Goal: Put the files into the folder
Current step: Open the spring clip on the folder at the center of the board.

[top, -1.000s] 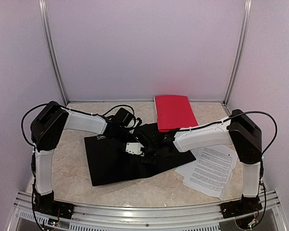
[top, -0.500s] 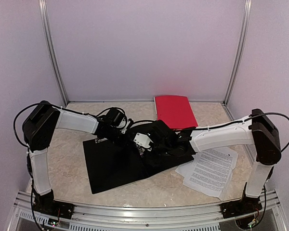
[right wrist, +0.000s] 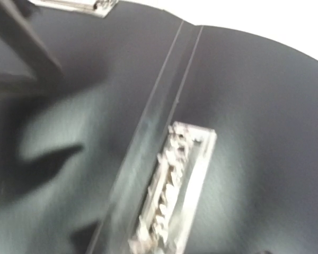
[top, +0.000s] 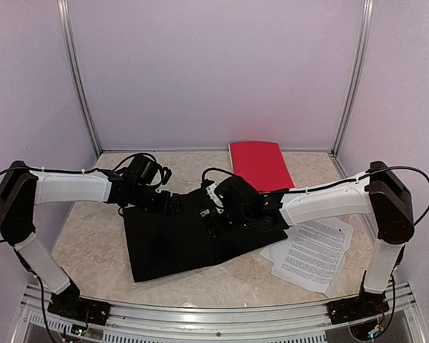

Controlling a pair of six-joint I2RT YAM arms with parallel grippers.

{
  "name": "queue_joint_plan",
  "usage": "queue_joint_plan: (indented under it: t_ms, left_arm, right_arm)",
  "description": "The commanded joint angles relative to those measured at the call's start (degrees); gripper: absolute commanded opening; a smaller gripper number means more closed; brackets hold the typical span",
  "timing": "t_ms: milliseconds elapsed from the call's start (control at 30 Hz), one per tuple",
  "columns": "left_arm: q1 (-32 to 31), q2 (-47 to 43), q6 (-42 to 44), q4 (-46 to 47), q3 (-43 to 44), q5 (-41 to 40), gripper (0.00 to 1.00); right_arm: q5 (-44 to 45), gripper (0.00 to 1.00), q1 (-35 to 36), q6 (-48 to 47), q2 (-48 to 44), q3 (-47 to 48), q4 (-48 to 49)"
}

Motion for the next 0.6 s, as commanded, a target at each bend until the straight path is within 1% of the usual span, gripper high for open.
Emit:
queue_joint_plan:
  t_ms: [0, 100, 300, 567]
  left_arm:
    - [1.1, -5.5, -3.9, -1.6, -0.5, -3.5, 0.88]
    - [1.3, -7.7, -4.6, -3.6, -0.5, -5.5, 0.89]
    - [1.6, -10.6, -5.9, -3.9, -1.8, -5.3, 0.9]
    - [1.9, -10.0, -5.8, -4.3, -1.5, -4.9, 0.9]
  right_arm:
    - [-1.2, 0.79, -1.5, 3.8, 7.9, 7.6, -3.1]
    - [-3.8, 0.8, -2.7, 3.5, 10.3, 10.1, -3.7]
    - [-7.6, 0.74, -5.1, 3.3, 12.7, 11.8, -5.5]
    - [-10.7, 0.79, -5.5, 2.6, 16.3, 13.3, -7.3]
